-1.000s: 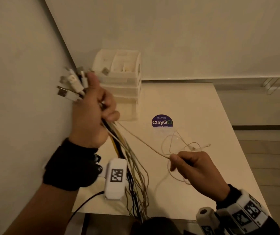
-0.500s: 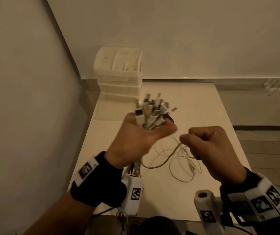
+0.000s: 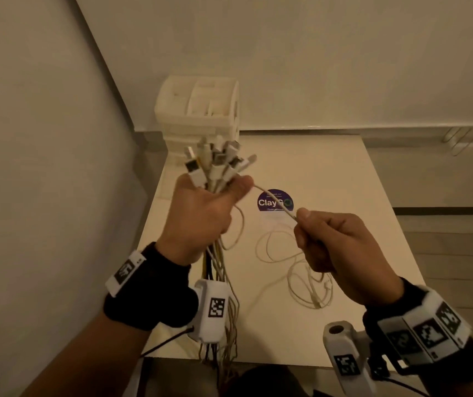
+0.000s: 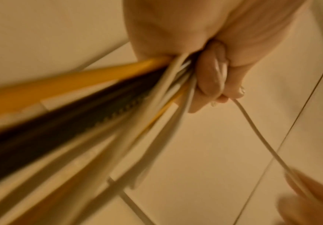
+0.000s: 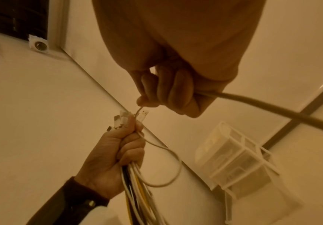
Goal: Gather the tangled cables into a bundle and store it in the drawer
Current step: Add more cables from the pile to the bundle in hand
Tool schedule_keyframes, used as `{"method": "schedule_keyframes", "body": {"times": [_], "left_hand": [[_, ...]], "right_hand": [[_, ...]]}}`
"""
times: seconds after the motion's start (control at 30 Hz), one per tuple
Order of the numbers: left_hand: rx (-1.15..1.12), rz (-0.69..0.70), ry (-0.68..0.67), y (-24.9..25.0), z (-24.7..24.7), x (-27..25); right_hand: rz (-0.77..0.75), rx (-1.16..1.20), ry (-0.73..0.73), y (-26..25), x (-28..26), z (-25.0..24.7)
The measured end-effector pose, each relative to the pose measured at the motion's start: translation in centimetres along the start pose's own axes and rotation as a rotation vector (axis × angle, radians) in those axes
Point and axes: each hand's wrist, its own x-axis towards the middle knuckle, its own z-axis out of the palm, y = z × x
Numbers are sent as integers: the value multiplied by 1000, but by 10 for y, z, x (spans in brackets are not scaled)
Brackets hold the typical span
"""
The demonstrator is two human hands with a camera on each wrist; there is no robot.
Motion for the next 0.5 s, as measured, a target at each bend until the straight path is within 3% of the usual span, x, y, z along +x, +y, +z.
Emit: {"method": "schedule_keyframes", "body": {"times": [0.13, 0.3, 0.43, 0.5], "left_hand": [[-154, 5, 218, 6, -34, 17], [-106, 38, 342, 1, -49, 21], [-124, 16, 596, -9, -64, 24], [-12, 47, 635, -13, -71, 23]], "right_hand": [[3, -88, 21, 13, -9, -16], [-46, -271, 20, 19, -15, -25], [-51, -283, 61, 21, -14, -32], [-60, -283, 71, 24, -14, -35]]}}
